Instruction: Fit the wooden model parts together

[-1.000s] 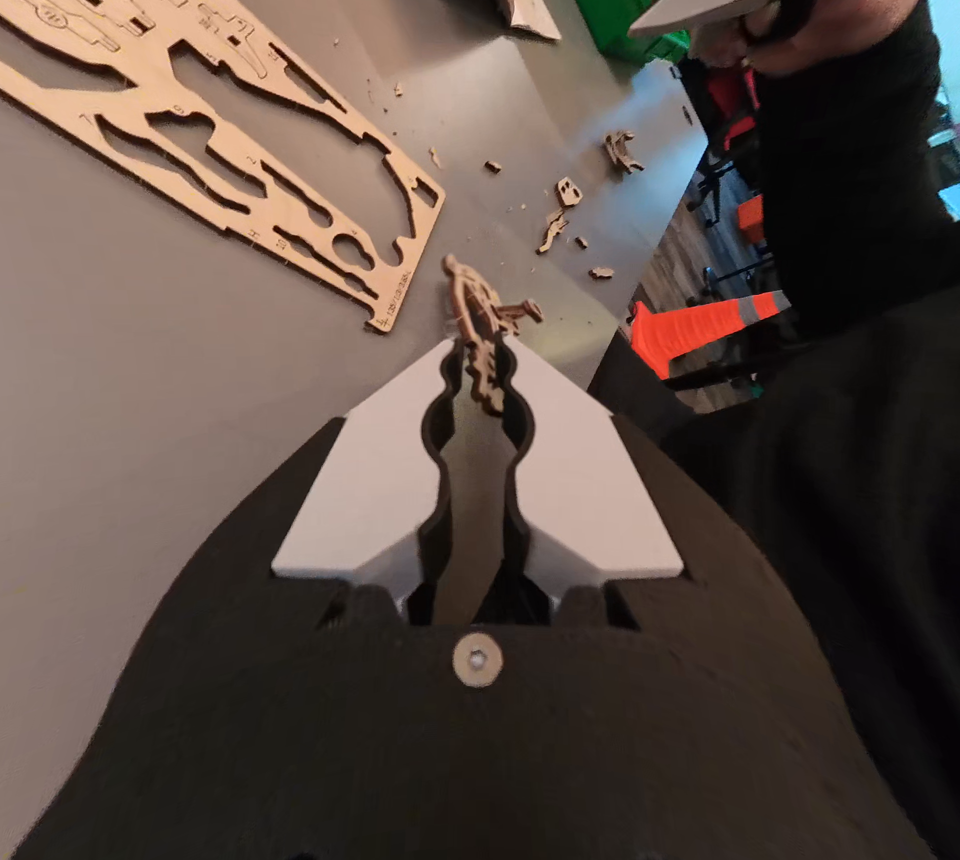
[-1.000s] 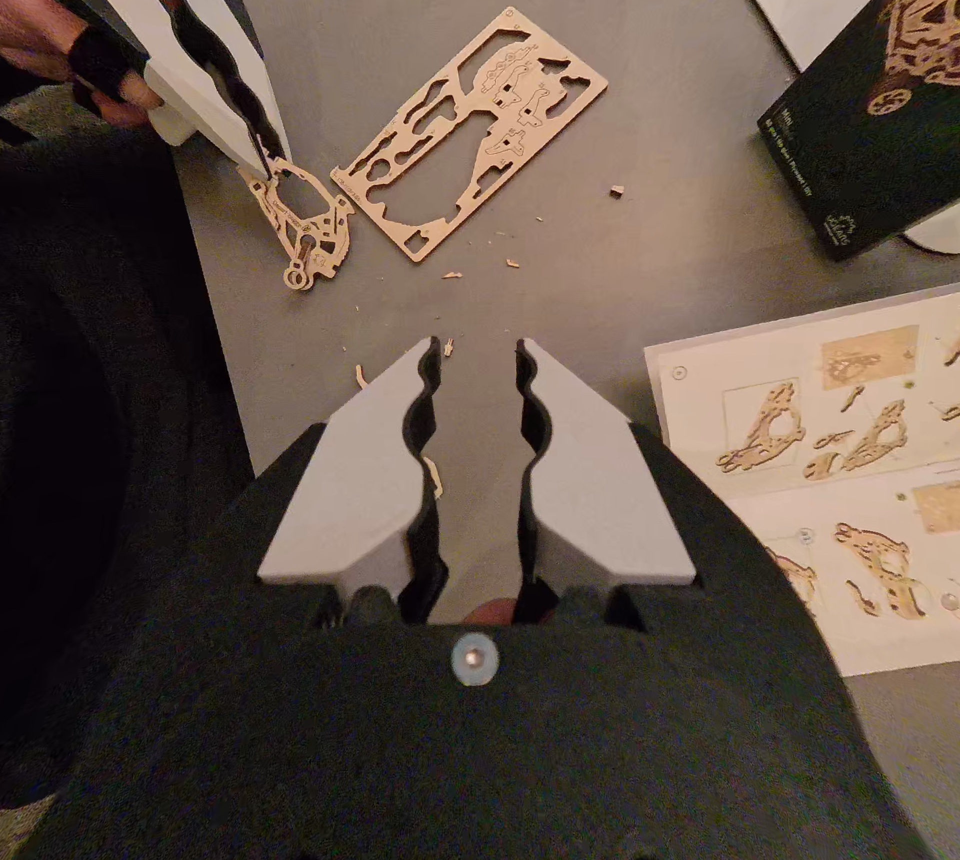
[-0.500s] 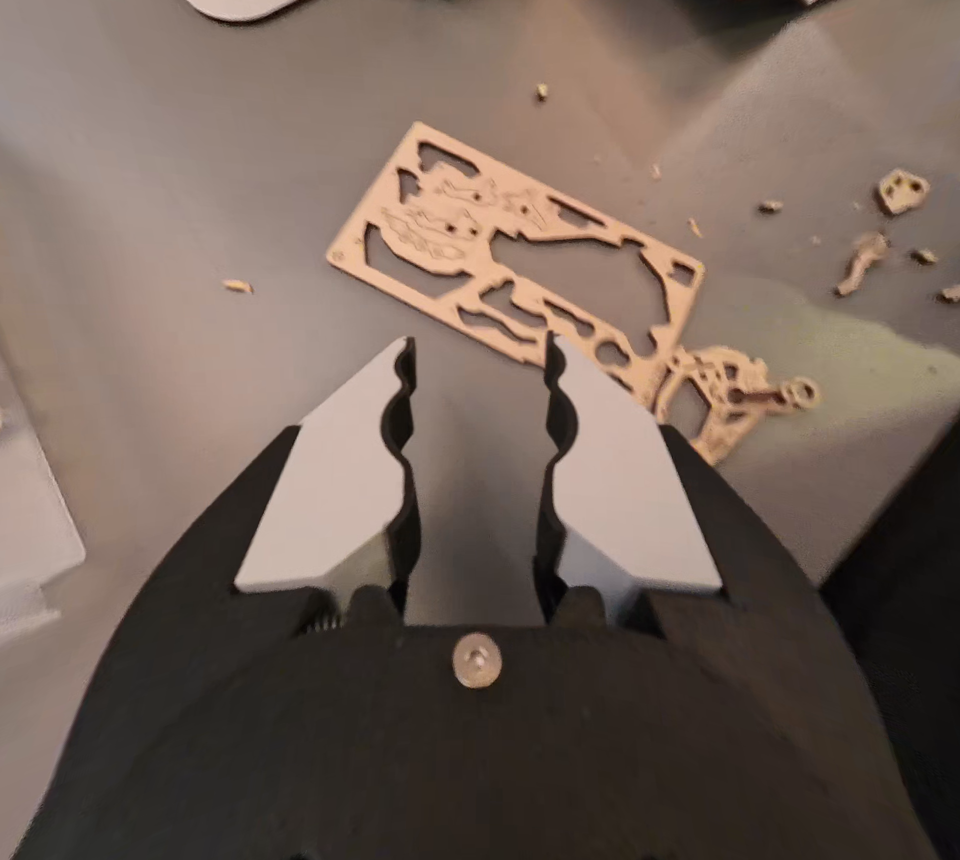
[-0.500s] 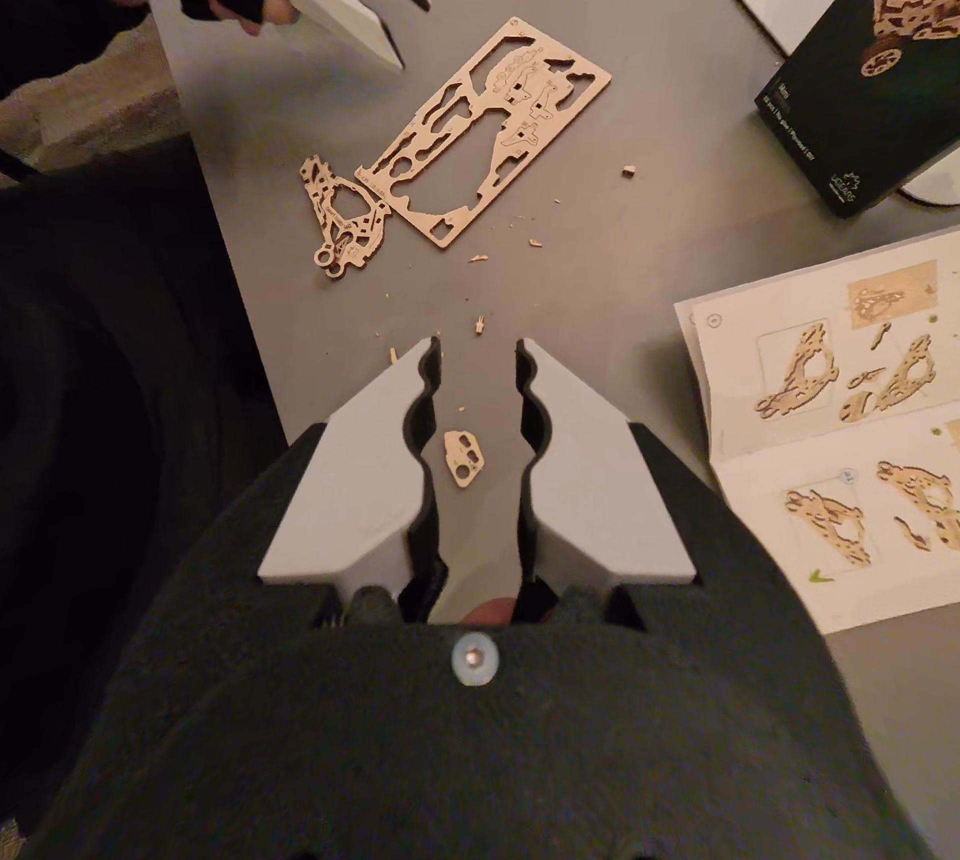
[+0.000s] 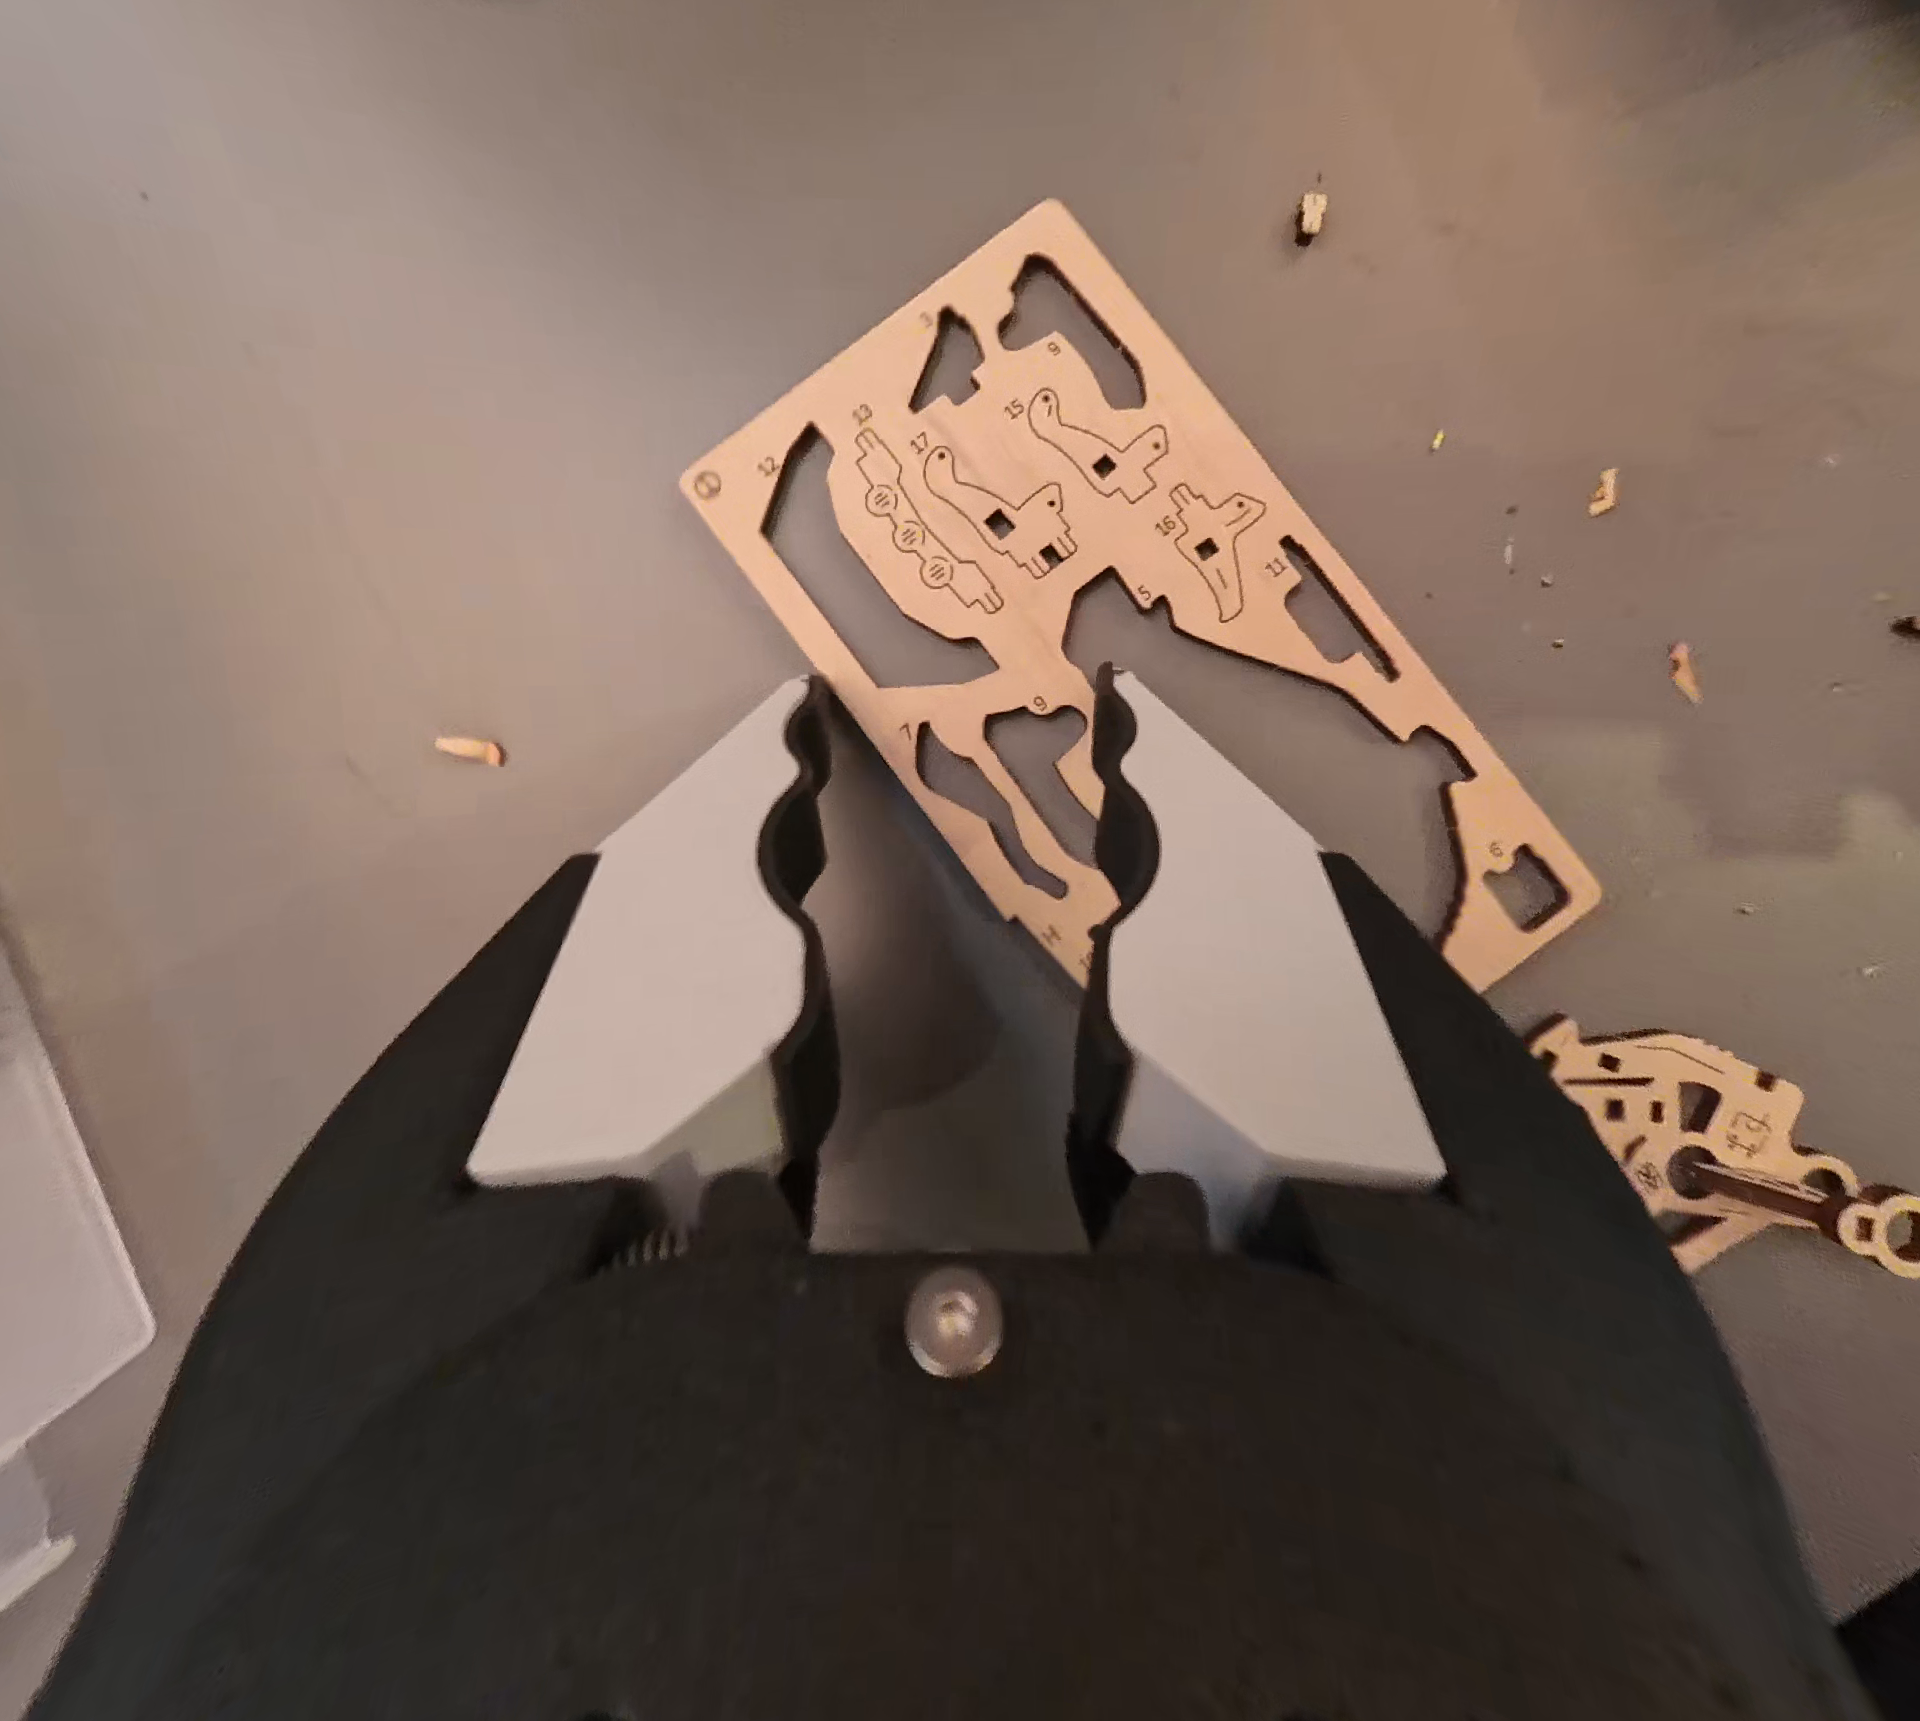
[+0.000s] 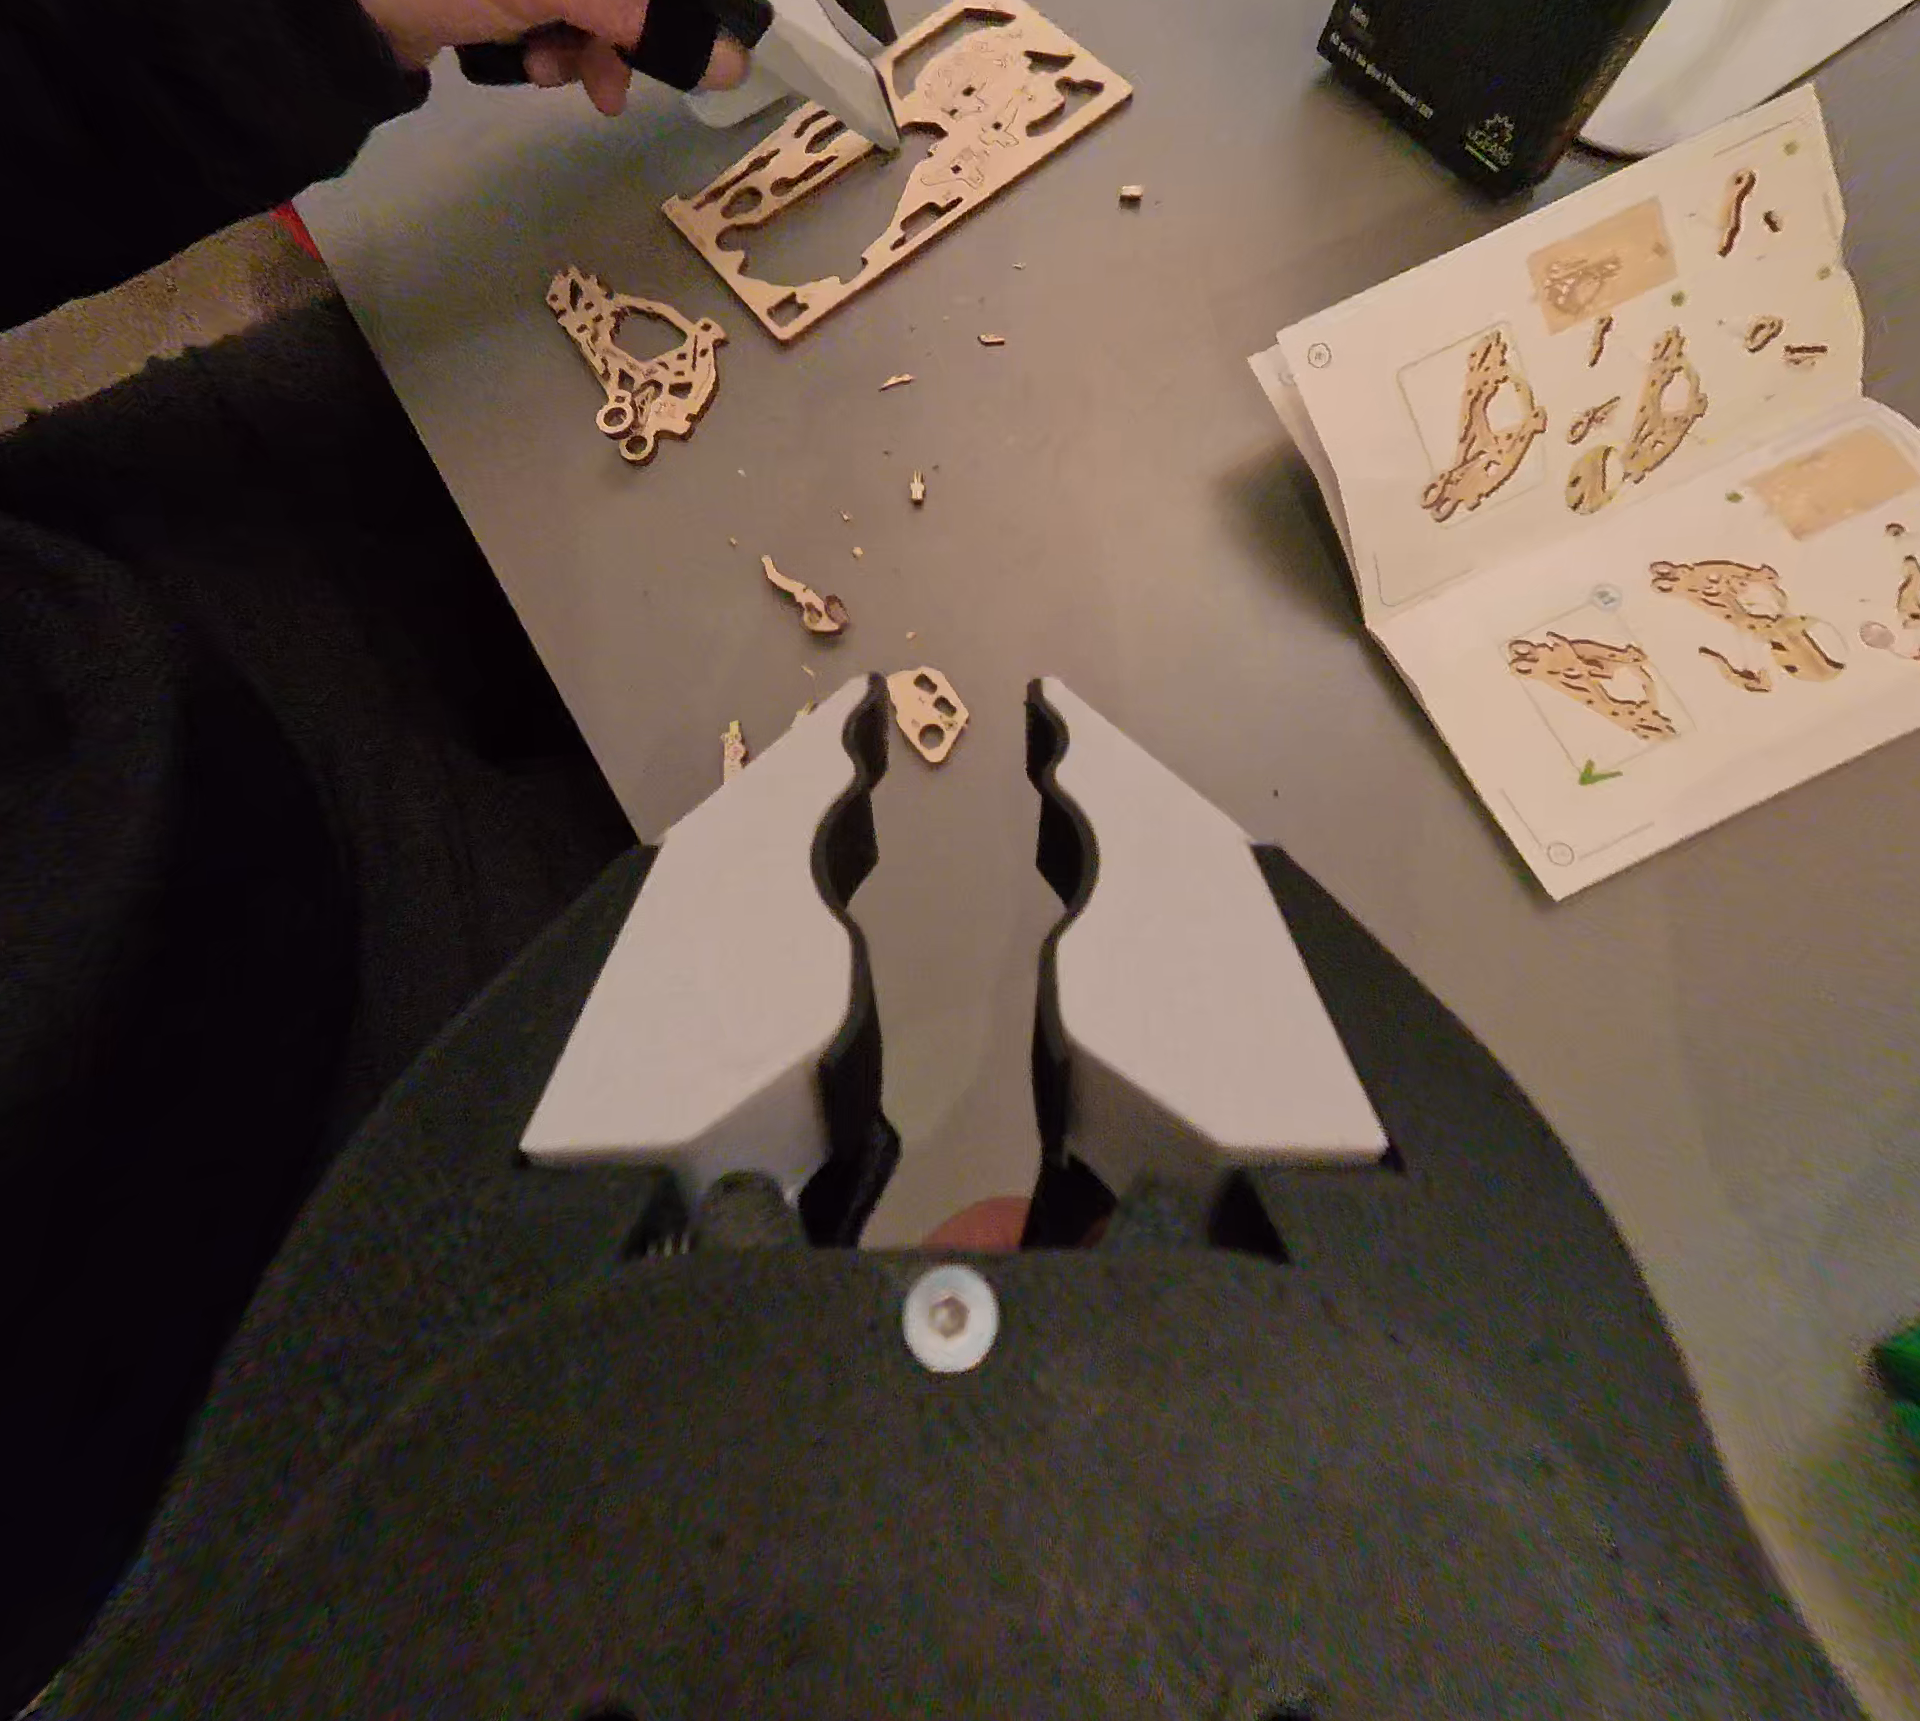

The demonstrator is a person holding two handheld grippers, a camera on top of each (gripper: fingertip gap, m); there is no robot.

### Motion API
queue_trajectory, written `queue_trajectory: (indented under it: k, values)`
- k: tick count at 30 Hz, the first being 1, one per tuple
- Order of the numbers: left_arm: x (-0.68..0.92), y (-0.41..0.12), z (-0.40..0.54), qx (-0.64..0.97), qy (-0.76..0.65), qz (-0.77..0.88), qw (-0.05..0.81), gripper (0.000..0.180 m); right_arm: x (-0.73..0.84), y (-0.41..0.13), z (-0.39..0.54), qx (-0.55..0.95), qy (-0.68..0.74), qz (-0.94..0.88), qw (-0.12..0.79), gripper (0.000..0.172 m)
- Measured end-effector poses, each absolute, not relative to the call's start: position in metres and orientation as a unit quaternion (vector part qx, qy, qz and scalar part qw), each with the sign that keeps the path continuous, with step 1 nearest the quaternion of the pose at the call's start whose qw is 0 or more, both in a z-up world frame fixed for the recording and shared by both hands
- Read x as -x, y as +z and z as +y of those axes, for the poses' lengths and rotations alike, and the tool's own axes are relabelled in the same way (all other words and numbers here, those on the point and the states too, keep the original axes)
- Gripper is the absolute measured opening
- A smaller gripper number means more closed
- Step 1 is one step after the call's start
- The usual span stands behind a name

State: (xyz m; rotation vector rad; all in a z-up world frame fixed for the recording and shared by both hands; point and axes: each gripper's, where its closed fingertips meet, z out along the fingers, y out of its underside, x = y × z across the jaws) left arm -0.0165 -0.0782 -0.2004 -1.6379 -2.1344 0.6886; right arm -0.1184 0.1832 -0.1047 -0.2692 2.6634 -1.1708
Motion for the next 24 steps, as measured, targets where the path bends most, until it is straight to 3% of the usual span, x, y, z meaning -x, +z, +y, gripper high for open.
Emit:
queue_trajectory:
  k: [18,20,24]
  values:
    - [-0.014,-0.148,-0.14,0.559,0.328,-0.74,0.177,0.043,0.103,-0.128,0.208,0.086,-0.388,0.911,0.111,0.024]
    - [-0.015,-0.139,-0.141,0.542,0.334,-0.74,0.215,0.043,0.097,-0.129,0.207,0.088,-0.389,0.909,0.118,0.024]
    - [-0.008,-0.103,-0.133,0.47,0.326,-0.717,0.398,0.043,0.089,-0.128,0.204,0.086,-0.396,0.904,0.134,0.024]
